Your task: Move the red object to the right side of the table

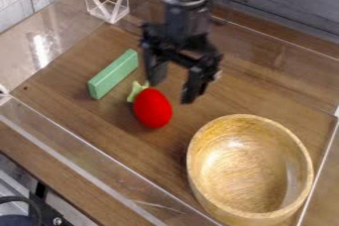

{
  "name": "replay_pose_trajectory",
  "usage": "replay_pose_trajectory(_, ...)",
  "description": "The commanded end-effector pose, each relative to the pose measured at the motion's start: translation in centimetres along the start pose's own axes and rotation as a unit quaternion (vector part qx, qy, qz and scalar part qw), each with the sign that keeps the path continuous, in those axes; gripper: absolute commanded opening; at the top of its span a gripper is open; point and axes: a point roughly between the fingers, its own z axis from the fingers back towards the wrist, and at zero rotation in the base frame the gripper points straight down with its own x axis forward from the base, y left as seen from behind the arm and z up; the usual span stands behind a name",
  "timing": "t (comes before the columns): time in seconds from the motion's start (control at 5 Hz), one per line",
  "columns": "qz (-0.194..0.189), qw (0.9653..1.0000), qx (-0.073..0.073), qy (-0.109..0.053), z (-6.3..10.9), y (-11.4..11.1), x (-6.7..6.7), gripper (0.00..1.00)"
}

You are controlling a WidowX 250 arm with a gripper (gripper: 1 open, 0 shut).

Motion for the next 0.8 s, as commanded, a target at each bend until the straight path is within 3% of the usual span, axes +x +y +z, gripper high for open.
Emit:
replay_pose_trajectory(0.0,0.023,0.9991,-0.008,-0.035,-0.1,1.6,-1.0,1.00)
replay_pose_trajectory(0.2,0.010,0.9974,-0.023,-0.067,-0.8,2.4,-1.3,1.00)
replay_pose_trajectory(0.4,-0.011,0.9954,-0.022,-0.093,-1.1,2.3,-0.8,1.00)
replay_pose_trajectory(0.6,-0.040,0.9933,-0.018,-0.107,-1.3,2.4,0.3,1.00)
